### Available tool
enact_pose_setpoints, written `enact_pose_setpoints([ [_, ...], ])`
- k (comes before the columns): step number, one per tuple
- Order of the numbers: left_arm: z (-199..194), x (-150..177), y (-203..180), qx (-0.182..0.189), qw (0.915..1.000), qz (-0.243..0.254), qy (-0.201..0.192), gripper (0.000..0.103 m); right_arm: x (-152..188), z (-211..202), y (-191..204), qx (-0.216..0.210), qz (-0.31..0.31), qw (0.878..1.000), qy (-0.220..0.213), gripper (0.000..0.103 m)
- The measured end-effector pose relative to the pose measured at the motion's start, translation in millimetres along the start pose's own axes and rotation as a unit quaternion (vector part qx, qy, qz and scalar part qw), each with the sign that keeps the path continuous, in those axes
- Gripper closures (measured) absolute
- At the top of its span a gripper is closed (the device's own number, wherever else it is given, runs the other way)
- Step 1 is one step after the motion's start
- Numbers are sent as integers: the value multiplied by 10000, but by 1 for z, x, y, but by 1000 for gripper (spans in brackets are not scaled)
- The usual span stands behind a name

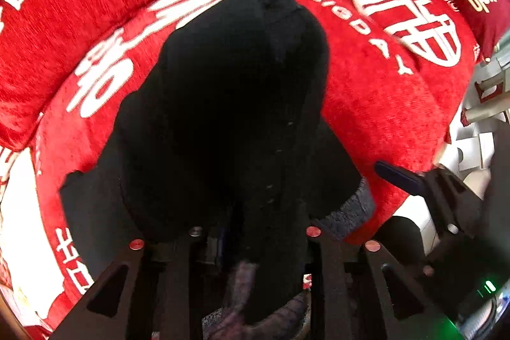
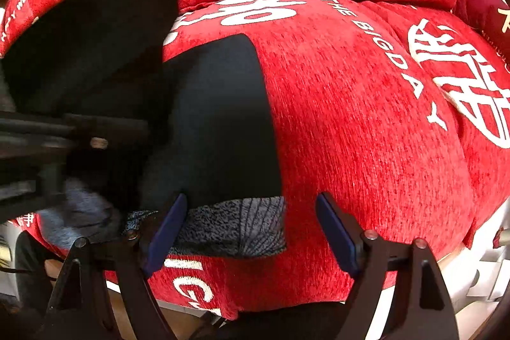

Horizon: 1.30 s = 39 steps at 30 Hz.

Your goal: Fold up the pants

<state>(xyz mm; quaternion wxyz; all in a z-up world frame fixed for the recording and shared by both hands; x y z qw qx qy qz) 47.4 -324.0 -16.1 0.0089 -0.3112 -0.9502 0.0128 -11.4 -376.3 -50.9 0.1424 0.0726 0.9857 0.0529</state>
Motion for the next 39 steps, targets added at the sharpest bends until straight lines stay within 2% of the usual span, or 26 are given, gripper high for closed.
enact_pose_setpoints([
  [1, 2, 1, -1, 143, 9999, -17, 16, 62, 1, -1, 0, 28, -22, 10000, -16, 17],
  [2, 0, 1, -5, 360, 9994, -13, 0, 47, 3, -3, 0, 45, -36, 10000, -33, 17],
  [3, -3, 0, -11, 580, 9983, 1, 3, 39, 4, -5, -1, 57, -53, 10000, -56, 17],
  [5, -14, 3, -17, 670, 9978, 26, 4, 39, 7, -11, -5, 85, -59, 9999, -128, 17],
  [8, -40, 5, -26, 844, 9959, 228, -253, 39, 9, -21, -13, -34, 14, 9997, -250, 17],
  [13, -74, 22, -9, 1259, 9899, 132, -631, 39, 18, -29, -25, -149, -77, 9994, -305, 17],
  [15, -78, 30, 11, 1195, 9899, -39, -763, 39, 23, -32, -31, -169, -144, 9993, -301, 17],
  [17, -76, 40, 38, 956, 9914, -256, -860, 39, 27, -39, -37, -202, -133, 9992, -318, 17],
  [20, -58, 54, 81, 912, 9891, -818, -818, 39, 27, -58, -34, -845, -39, 9950, -529, 17],
  [22, -38, 65, 108, 773, 9870, -1217, -717, 39, 26, -69, -28, -1130, -46, 9911, -696, 16],
  [24, -17, 76, 127, 636, 9840, -1566, -565, 39, 25, -67, -21, -1323, -37, 9890, -662, 15],
  [31, -7, 94, 144, 617, 9770, -1865, -835, 38, 45, -56, 25, -1589, -358, 9865, -179, 15],
  [32, -5, 93, 145, 588, 9769, -1872, -847, 34, 47, -53, 29, -1647, -355, 9856, -120, 15],
  [33, -4, 93, 144, 520, 9772, -1873, -852, 22, 47, -48, 34, -1705, -314, 9848, -80, 15],
  [34, -3, 92, 144, 416, 9771, -1887, -887, 19, 48, -46, 37, -1739, -265, 9844, -77, 15],
  [35, -2, 92, 144, 369, 9769, -1885, -934, 19, 47, -44, 41, -1821, -200, 9831, -59, 17],
  [37, -2, 92, 143, 373, 9776, -1845, -944, 19, 48, -43, 55, -2013, -242, 9792, -2, 27],
  [39, -3, 93, 143, 372, 9780, -1818, -950, 19, 49, -45, 67, -1995, -435, 9789, -37, 38],
])
Point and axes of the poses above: each gripper's, at about its wrist camera, not at the fingertips, and z roughly the way its jaws point, y to its left, x to its underside, the point moved 10 cm from there along z, roughly the way its jaws point, and after that the axes turned 10 degrees about y, right-handed, at the moved point
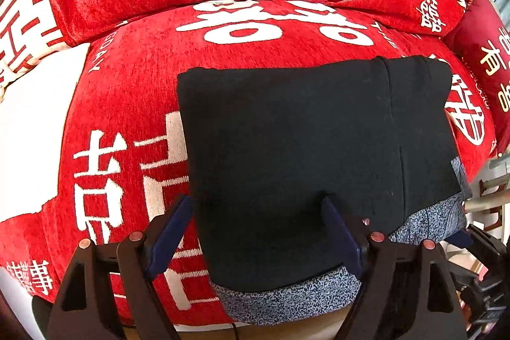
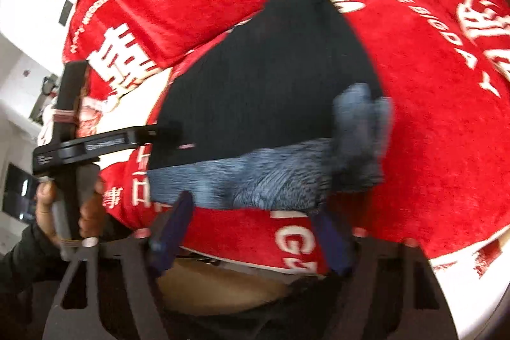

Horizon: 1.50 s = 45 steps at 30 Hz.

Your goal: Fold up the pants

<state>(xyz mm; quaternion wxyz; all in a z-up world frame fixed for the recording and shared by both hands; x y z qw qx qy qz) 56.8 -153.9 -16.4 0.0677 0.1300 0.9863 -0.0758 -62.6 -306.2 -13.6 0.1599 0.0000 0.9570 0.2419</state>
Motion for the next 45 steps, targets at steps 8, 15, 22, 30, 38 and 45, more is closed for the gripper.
enact_pose_setpoints([
  [8, 6, 5, 2, 260, 9995, -139, 105, 19, -23, -11, -9, 96, 310, 9969, -717, 41],
  [15, 5, 9, 3, 354, 9992, -140, 152, 19, -37, -3, -15, 295, 488, 9971, -513, 90],
  [22, -7, 3, -1, 694, 9973, -254, 56, 19, -65, -59, 23, 488, -127, 9911, -1231, 91],
  [30, 5, 7, 6, 546, 9980, -253, 189, 19, -50, -6, -74, 507, 1228, 9894, -584, 89],
  [38, -12, -7, 7, 462, 9982, -333, -178, 19, -90, -69, -30, 2078, 108, 9682, -1388, 60],
  [45, -17, -53, -14, 427, 9978, -231, -448, 19, -166, -29, 8, 1804, -869, 9724, -1199, 30],
])
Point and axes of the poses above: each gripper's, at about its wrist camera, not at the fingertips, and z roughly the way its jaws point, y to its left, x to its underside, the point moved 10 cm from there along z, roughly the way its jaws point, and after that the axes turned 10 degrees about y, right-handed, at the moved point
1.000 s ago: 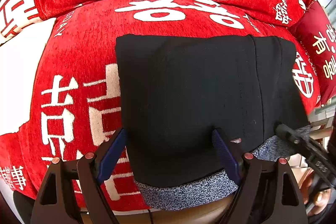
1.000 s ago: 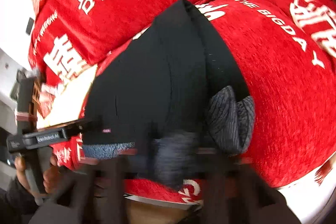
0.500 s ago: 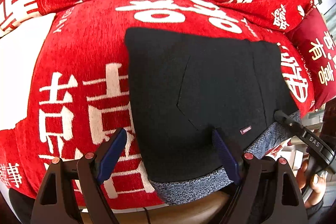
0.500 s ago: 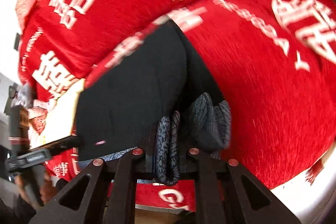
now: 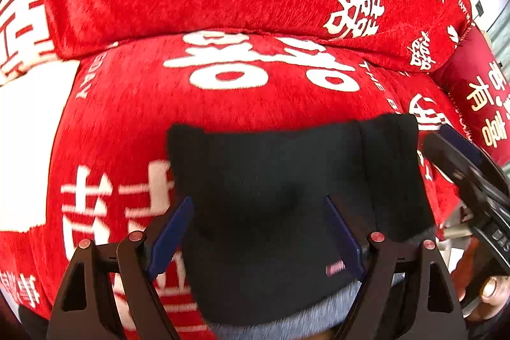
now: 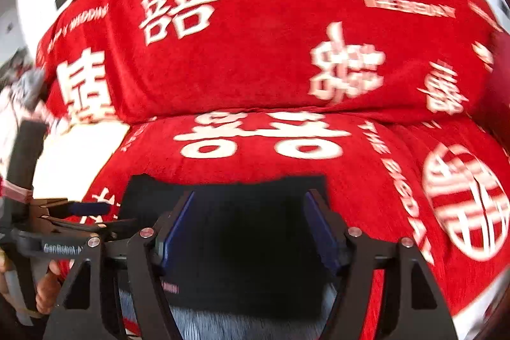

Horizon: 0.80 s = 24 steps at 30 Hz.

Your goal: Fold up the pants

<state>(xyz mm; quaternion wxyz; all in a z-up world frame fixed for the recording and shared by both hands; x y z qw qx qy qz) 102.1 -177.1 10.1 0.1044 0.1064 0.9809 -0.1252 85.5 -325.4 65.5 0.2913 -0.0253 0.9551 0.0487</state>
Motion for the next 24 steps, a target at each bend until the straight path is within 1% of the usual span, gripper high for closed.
enact_pose_setpoints([
  [2, 12, -6, -1, -173, 9998, 40, 50, 19, -7, 24, -4, -122, 62, 9996, 244, 31],
  [4, 21, -8, 0, -404, 9991, 154, 28, 19, -5, 47, -15, -138, 223, 9980, 568, 31],
  [5, 25, -7, -1, -481, 9985, 258, 45, 19, 0, 60, -22, -197, 330, 9963, 774, 31],
  [8, 33, -4, -4, -726, 9960, 509, 59, 19, 19, 85, -41, -188, 593, 9898, 1282, 31],
  [10, 36, -3, -5, -761, 9957, 522, 56, 18, 25, 88, -46, -275, 609, 9903, 1222, 30],
  [11, 37, -3, -6, -707, 9962, 511, 70, 12, 25, 87, -47, -322, 624, 9904, 1188, 30],
  [12, 39, -4, -7, -650, 9966, 506, 76, 10, 26, 87, -47, -338, 638, 9904, 1181, 30],
  [13, 40, -4, -7, -679, 9964, 511, 77, 10, 27, 88, -48, -334, 635, 9904, 1182, 30],
  [18, 40, -3, -9, -718, 9958, 563, 68, 8, 27, 89, -46, -58, 457, 9910, 1255, 27],
  [20, 36, -2, -8, -709, 9958, 581, 52, 8, 26, 74, -46, 90, 530, 9920, 1141, 27],
  [22, 29, 0, -8, -670, 9963, 534, 13, 8, 28, 52, -39, 261, 394, 9949, 889, 26],
  [24, 24, 2, -7, -628, 9969, 465, 3, 8, 35, 34, -31, 302, 288, 9963, 745, 26],
])
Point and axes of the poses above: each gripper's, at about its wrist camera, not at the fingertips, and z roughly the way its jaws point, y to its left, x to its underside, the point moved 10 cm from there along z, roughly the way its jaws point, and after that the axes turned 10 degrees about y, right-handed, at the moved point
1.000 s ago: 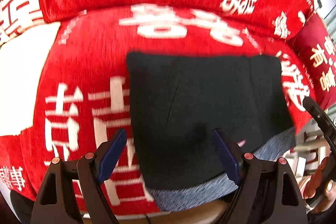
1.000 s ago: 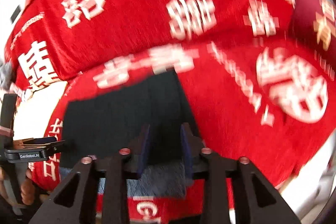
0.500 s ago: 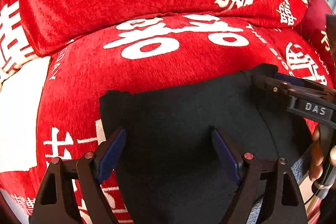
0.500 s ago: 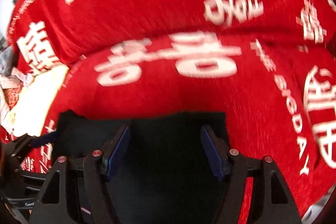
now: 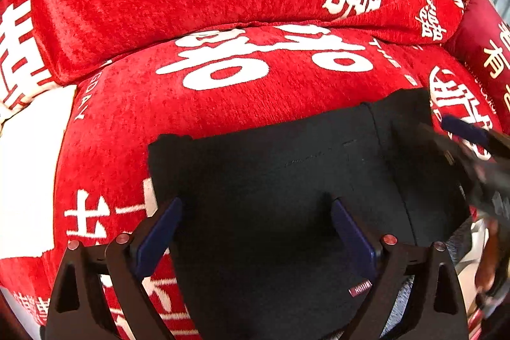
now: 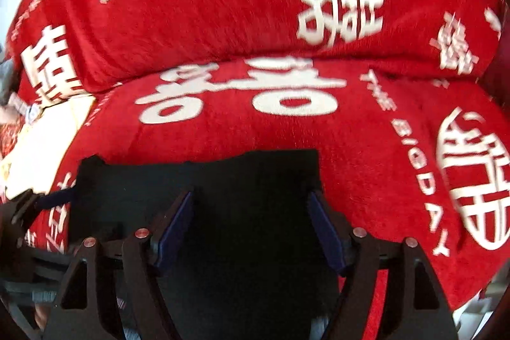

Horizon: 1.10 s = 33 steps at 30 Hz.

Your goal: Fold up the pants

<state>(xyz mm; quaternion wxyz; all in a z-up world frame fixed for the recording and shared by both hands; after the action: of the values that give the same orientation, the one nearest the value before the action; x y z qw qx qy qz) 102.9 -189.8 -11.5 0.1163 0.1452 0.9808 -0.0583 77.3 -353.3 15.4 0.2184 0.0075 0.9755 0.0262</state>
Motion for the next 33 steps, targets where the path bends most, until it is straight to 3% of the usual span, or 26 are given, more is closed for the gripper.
enact_pose_setpoints([
  [5, -16, 13, 2, 111, 9999, -57, -57, 8, 46, -25, 23, -2, -264, 9996, -64, 26],
  [10, -31, 39, 5, 216, 9996, -79, -149, 8, 92, -13, 29, -48, -313, 9994, 166, 26],
  [12, -21, 50, 6, 234, 9997, -65, 4, 8, 96, -7, 27, -95, -245, 9995, 155, 24],
  [14, 8, 64, 8, 261, 9979, -156, 572, 8, 95, -5, 27, -120, -248, 9995, 152, 22],
  [15, 17, 67, 11, 384, 9966, -338, 648, 1, 95, -4, 27, -86, -273, 9994, 198, 22],
  [18, 11, 70, 20, 683, 9928, -684, 708, 0, 96, -11, 31, 70, -386, 9989, 248, 22],
  [22, -19, 71, 33, 567, 9961, -639, 209, 0, 105, -37, 29, -8, -199, 9998, -6, 22],
  [24, -22, 79, 38, 581, 9957, -691, 186, 0, 111, -46, 30, -100, -147, 9998, -135, 22],
  [26, -11, 90, 45, 325, 9964, -710, 335, 0, 116, -45, 30, -130, -109, 9997, -146, 22],
  [31, 3, 100, 48, 319, 9955, -724, 521, 0, 133, -3, 21, 35, 76, 9983, 580, 22],
  [33, -7, 100, 49, 367, 9962, -652, 453, 0, 135, -8, 20, -29, 136, 9985, 533, 21],
])
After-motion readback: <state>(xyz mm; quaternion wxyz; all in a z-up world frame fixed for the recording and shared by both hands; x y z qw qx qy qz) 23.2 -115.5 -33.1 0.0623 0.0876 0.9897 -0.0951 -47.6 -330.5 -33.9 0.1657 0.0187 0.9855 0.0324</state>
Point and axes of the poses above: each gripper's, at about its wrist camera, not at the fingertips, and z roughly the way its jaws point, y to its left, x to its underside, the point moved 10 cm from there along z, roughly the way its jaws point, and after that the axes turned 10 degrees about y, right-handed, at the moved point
